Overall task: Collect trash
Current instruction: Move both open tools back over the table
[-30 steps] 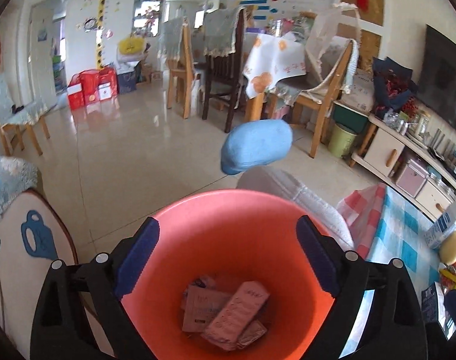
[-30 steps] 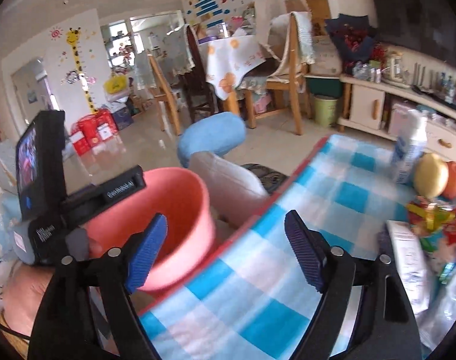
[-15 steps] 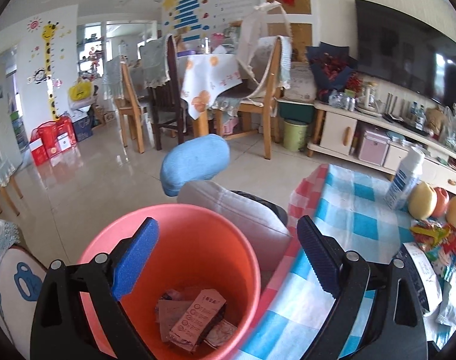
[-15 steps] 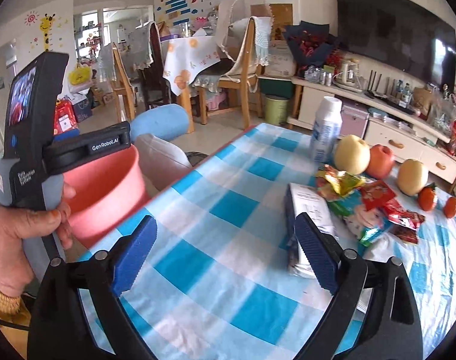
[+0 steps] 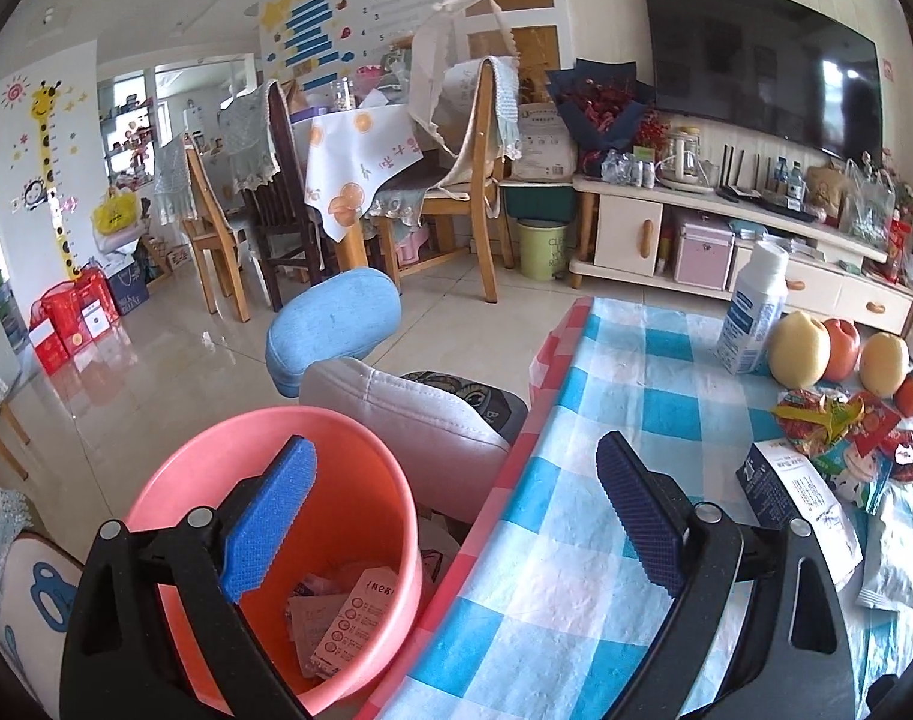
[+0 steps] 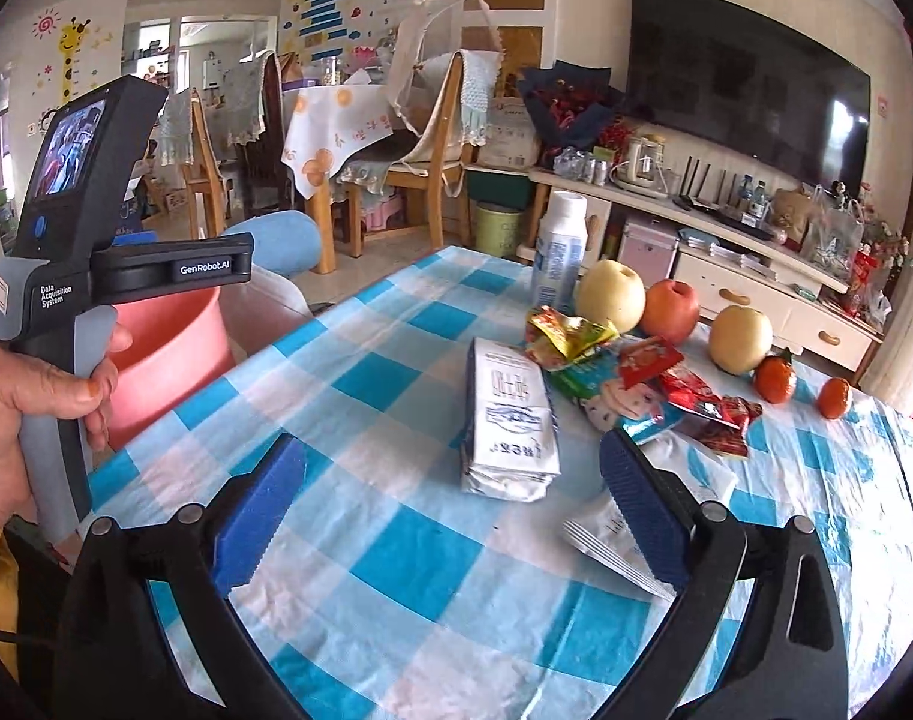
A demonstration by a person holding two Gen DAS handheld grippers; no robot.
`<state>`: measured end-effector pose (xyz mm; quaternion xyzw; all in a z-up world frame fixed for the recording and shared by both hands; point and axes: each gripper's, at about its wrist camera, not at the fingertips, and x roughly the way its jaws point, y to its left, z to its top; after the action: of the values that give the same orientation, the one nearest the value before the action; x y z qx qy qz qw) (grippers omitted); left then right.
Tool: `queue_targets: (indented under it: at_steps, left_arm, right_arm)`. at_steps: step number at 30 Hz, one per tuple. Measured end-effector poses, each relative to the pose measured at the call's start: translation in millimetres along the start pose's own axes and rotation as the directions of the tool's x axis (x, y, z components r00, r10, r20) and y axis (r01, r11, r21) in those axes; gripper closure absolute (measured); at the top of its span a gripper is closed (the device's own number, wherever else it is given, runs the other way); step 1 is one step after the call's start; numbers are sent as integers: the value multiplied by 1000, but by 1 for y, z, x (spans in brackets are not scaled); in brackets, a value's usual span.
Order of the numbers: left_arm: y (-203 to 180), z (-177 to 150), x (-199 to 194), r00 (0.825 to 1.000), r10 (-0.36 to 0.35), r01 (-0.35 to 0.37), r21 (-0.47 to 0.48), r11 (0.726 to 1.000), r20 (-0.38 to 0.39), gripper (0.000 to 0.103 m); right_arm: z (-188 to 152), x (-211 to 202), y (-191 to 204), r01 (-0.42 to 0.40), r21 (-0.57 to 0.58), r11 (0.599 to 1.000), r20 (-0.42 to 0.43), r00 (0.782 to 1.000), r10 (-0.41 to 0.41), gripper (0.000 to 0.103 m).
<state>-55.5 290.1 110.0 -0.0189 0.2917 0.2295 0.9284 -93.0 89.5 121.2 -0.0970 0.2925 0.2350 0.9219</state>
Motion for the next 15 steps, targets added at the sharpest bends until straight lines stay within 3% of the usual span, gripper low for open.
queue_targets:
  at_steps: [15]
  left_arm:
    - [-50, -4, -2, 1000, -1, 1, 129, 992, 0, 9]
  right_arm:
    - [-17, 3, -42, 18, 77, 997, -34, 999, -16, 4]
